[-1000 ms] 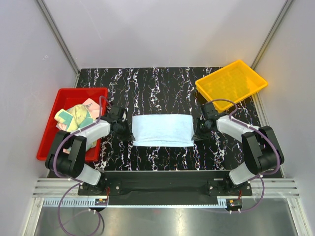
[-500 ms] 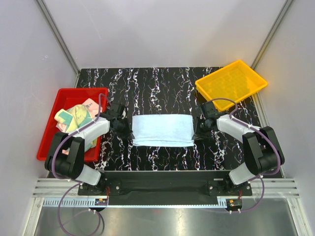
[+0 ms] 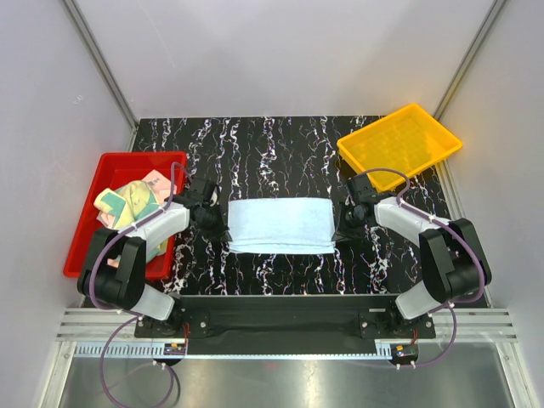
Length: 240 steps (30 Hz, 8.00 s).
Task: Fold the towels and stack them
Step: Fold the towel, then neatly place the folded towel into the bin
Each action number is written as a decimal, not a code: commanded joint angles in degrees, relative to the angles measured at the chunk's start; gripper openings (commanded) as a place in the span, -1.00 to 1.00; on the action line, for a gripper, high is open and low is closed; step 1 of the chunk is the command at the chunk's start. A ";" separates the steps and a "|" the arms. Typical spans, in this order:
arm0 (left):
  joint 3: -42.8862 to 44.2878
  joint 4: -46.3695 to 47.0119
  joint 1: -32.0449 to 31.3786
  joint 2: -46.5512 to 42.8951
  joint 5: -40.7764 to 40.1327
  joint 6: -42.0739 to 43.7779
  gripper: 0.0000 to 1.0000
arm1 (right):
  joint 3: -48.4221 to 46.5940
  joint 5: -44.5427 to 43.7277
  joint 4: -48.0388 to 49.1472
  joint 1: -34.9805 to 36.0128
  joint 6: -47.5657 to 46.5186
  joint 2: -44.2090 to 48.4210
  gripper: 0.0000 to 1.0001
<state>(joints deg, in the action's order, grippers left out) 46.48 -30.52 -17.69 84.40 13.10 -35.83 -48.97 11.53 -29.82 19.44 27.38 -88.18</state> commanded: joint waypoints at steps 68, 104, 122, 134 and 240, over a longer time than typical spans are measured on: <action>0.88 -3.83 -4.72 -5.48 -1.94 -1.52 -1.00 | 1.52 2.18 -2.24 -0.19 1.81 9.61 -1.00; 0.61 -10.69 -6.04 -10.84 -6.23 0.32 -0.10 | 9.79 -3.80 -5.16 -0.19 10.95 24.64 -0.34; 5.82 0.47 -2.61 8.59 -3.86 1.73 -0.08 | 3.71 2.62 5.57 -2.21 -4.86 4.68 0.19; 1.52 1.51 -1.73 5.69 -4.74 -1.25 -0.08 | 3.70 13.61 13.39 -2.74 -6.37 -2.17 0.25; 16.80 -1.12 5.91 -10.66 1.75 10.87 0.35 | -96.66 -28.41 6.53 -28.32 -66.04 -61.14 -1.00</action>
<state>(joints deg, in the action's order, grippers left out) 63.13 -34.39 -12.56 73.45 11.60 -24.64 -142.93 -16.60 -29.23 -8.43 -36.49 -149.08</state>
